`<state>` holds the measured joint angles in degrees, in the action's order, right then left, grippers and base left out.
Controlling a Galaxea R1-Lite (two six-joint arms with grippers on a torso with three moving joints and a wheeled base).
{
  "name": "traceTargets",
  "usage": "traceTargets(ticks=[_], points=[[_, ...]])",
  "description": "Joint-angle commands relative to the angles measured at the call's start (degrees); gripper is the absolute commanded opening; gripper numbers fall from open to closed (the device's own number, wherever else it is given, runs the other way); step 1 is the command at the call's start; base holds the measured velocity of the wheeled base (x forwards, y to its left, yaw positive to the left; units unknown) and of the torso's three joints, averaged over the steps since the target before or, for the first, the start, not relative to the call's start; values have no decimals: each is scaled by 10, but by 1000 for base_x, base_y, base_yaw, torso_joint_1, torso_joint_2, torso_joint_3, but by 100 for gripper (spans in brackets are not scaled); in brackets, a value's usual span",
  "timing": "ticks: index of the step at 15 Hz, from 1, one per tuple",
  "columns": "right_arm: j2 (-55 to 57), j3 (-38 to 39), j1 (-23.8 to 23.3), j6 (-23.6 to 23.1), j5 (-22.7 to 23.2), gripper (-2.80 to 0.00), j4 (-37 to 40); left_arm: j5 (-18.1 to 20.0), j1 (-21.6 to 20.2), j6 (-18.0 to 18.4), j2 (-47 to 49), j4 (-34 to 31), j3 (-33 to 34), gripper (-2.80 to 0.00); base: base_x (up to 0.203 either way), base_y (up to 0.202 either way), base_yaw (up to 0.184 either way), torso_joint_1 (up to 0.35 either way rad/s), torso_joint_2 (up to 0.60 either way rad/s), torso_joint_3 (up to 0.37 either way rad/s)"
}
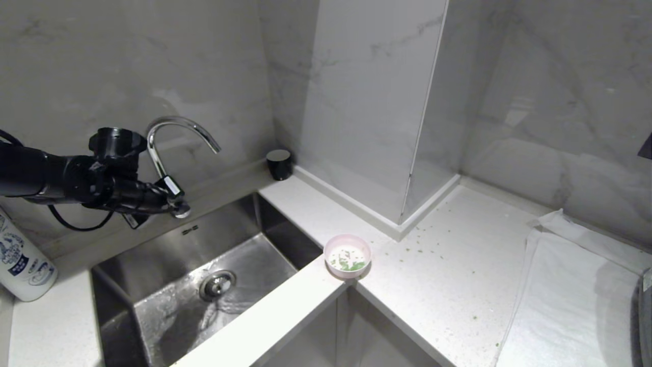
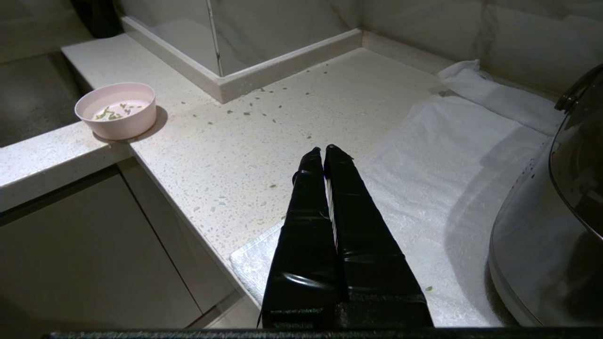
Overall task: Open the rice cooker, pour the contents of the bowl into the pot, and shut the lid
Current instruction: Pour the water from the bowl into the rice cooker
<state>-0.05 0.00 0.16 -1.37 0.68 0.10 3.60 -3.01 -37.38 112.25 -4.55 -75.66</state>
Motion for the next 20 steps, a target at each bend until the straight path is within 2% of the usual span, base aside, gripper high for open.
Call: traceTargets(ticks=[1,5,7,9,13,15,17,18,20], points=[[0,1,0,0,0,-280,0,7,37,19,-139,38,118,-280,0,0,0,0,0,0],[0,1,0,0,0,-280,0,24,101,109,-316,175,329,-280,0,0,0,0,0,0],[0,1,0,0,0,-280,0,25,119,156,-396,202,393,-280,0,0,0,0,0,0],[0,1,0,0,0,-280,0,16,123,182,-482,210,433,-280,0,0,0,0,0,0],[0,1,0,0,0,-280,0,-16,123,267,-682,208,498,-280,0,0,0,0,0,0],[0,1,0,0,0,-280,0,-38,122,298,-769,177,509,-280,0,0,0,0,0,0],[0,1,0,0,0,-280,0,-62,117,350,-854,139,512,-280,0,0,0,0,0,0],[0,1,0,0,0,-280,0,-70,102,372,-894,123,512,-280,0,0,0,0,0,0],[0,1,0,0,0,-280,0,-78,41,397,-957,99,514,-280,0,0,0,0,0,0]])
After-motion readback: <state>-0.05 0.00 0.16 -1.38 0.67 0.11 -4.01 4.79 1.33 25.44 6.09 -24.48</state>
